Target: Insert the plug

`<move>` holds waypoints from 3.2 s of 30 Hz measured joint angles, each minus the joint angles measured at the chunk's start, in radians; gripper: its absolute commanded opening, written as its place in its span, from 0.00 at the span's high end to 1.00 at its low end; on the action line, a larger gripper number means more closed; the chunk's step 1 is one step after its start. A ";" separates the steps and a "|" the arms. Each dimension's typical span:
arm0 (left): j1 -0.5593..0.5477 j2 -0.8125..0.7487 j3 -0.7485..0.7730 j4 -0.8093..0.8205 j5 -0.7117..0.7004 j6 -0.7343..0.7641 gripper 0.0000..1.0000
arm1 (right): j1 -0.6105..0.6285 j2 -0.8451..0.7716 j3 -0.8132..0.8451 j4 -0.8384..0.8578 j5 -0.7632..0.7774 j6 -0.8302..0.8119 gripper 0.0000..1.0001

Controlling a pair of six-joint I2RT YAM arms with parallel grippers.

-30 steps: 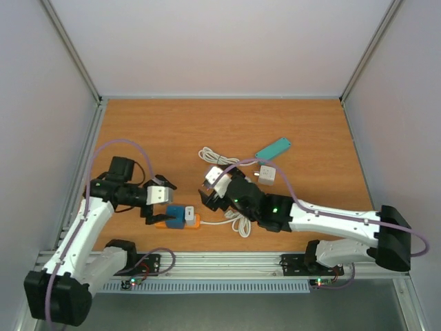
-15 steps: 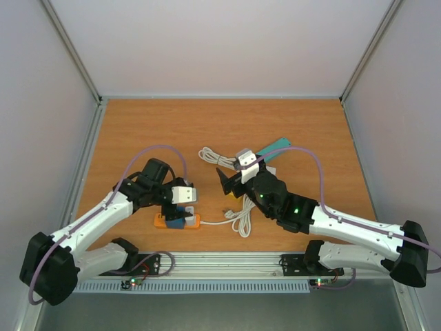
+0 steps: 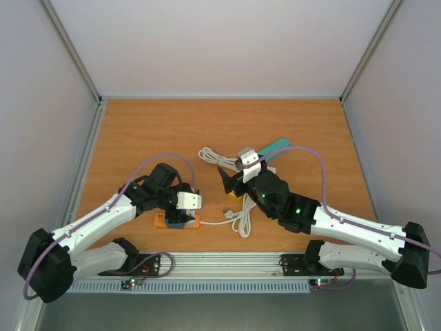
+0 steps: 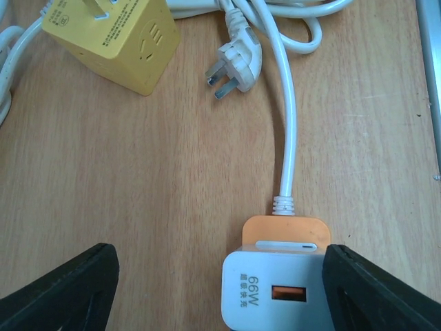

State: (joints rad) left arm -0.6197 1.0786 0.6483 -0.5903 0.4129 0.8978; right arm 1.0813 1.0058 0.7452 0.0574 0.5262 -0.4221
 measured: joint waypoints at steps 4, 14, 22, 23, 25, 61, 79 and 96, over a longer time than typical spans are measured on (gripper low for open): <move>-0.004 0.000 0.001 -0.002 -0.006 0.009 0.16 | 0.000 0.000 0.000 -0.001 -0.002 0.000 0.04; -0.004 -0.025 0.064 -0.069 -0.023 0.014 0.00 | -0.004 0.000 0.002 0.003 0.023 0.016 0.01; -0.145 0.019 0.207 -0.033 -0.048 -0.037 0.05 | -0.102 0.029 0.047 -0.034 0.132 0.183 0.02; -0.193 0.040 0.195 -0.025 -0.066 -0.039 0.08 | -0.130 0.050 0.080 -0.070 0.140 0.235 0.02; -0.276 0.093 0.164 -0.007 -0.109 -0.046 0.13 | -0.195 0.100 0.148 -0.132 0.144 0.339 0.02; -0.282 0.381 -0.046 0.493 -0.679 0.106 0.22 | -0.723 0.793 0.356 -0.290 -0.143 0.776 0.04; -0.232 0.106 0.026 0.257 -0.405 0.100 0.00 | -0.769 0.993 0.521 -0.327 -0.195 0.755 0.62; -0.019 -0.150 0.187 0.190 -0.231 -0.138 0.00 | -0.770 0.567 0.597 -0.298 -0.487 0.714 0.75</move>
State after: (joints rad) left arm -0.6388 0.9287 0.8352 -0.4000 0.1822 0.7601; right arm 0.3111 1.5726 1.3422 -0.2409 0.0395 0.2916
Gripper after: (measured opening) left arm 0.995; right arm 0.524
